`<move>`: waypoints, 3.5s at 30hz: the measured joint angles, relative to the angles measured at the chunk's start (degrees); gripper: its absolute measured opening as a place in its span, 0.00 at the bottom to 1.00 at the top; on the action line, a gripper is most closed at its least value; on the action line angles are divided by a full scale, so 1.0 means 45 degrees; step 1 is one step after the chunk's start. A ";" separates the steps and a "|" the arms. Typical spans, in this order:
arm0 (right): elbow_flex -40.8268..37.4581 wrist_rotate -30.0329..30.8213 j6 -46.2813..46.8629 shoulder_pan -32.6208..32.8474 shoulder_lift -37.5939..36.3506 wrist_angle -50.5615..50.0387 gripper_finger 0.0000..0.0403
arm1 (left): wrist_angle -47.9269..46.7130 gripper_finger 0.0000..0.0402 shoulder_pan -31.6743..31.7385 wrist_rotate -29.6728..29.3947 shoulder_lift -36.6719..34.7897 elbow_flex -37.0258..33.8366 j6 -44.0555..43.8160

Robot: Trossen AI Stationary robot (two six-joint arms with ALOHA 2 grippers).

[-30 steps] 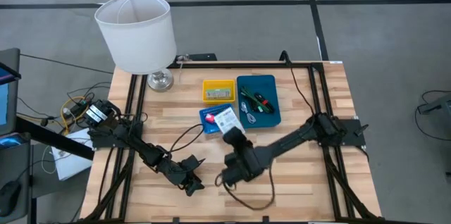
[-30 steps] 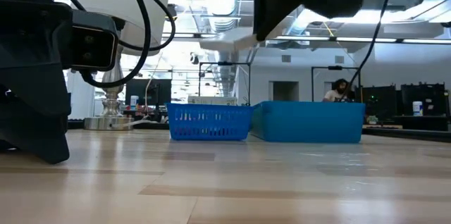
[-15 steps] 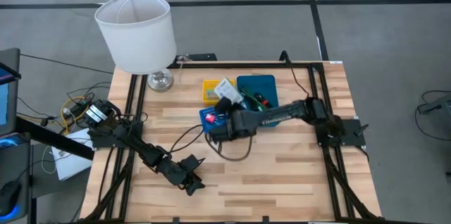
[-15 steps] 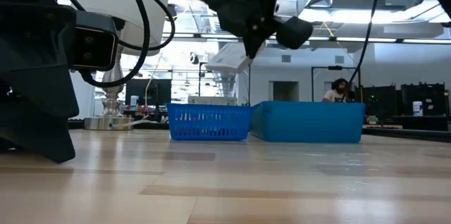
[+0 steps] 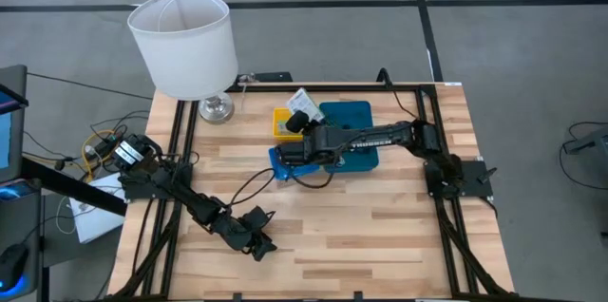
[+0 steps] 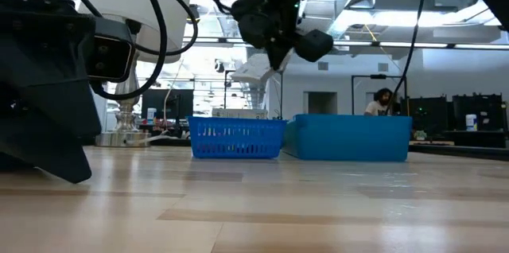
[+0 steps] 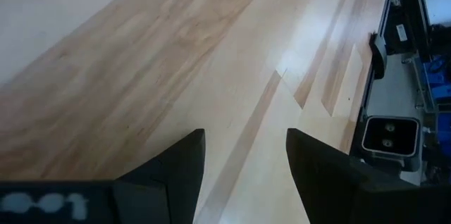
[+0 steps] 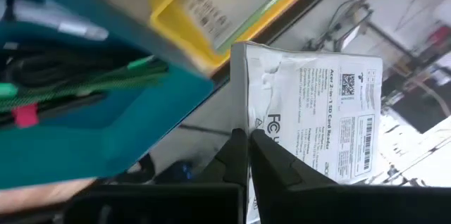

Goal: Pick and place items into bin
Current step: Stack the white card reader box on top of the white card reader box in the yellow bin

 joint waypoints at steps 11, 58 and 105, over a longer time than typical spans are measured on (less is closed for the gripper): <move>0.0000 -0.0764 -0.1845 -0.0017 0.0000 0.3201 0.00 | -0.0090 0.47 0.0010 -0.0544 0.0003 -0.0015 -0.0408; -0.2594 -0.1640 -0.3430 -0.1437 0.0087 0.7094 0.00 | -0.0332 0.47 0.0024 -0.1321 0.0010 -0.0015 -0.1821; -0.3847 -0.1833 -0.3763 -0.1617 0.0063 0.6225 0.18 | -0.0439 0.47 0.0015 -0.1534 0.0005 -0.0015 -0.2030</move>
